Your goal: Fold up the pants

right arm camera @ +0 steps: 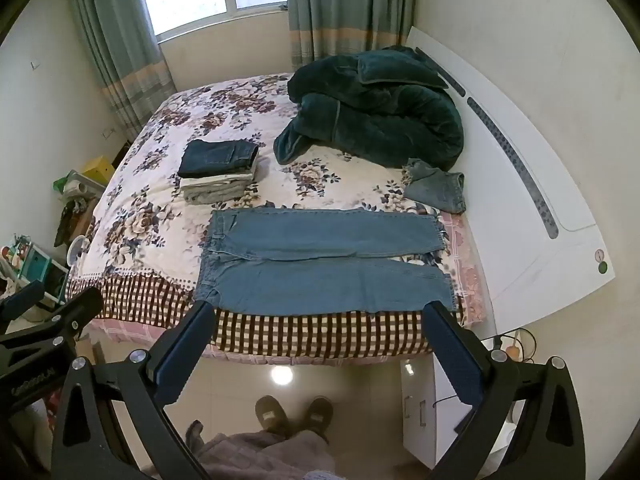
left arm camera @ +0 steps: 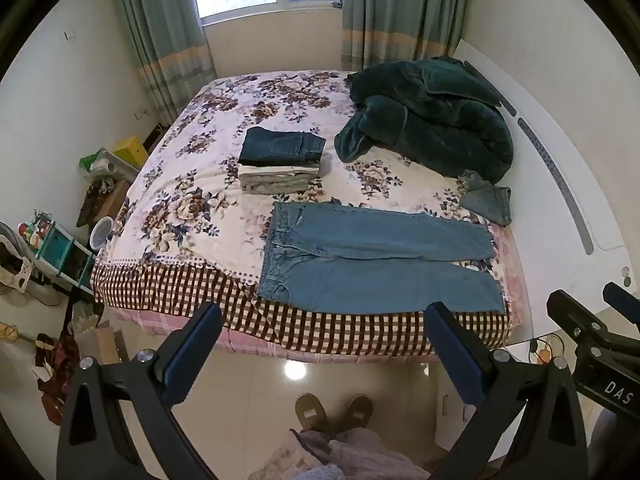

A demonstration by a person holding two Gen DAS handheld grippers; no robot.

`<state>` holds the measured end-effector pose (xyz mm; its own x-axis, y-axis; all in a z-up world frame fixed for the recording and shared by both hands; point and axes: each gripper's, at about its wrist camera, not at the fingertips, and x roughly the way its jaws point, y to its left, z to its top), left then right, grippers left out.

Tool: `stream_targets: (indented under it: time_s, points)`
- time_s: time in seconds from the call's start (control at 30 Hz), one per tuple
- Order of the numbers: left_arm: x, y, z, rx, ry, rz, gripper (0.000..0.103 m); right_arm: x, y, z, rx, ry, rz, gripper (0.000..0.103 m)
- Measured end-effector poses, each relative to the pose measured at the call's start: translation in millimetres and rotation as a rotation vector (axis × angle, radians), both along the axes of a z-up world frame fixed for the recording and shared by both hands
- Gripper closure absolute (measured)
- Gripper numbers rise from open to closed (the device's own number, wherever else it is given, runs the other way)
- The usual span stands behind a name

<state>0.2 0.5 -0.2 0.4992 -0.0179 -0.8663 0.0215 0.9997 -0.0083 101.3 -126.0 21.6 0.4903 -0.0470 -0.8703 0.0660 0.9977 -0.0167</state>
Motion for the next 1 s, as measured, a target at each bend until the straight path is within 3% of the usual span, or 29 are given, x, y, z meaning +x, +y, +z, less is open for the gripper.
stream_targets:
  time_s: [1.0]
  points:
    - [-3.6, 0.9, 4.9, 0.018, -0.030, -0.004, 0.000, -4.0, 1.7, 1.4, -0.007, 0.002, 0.002, 0.000]
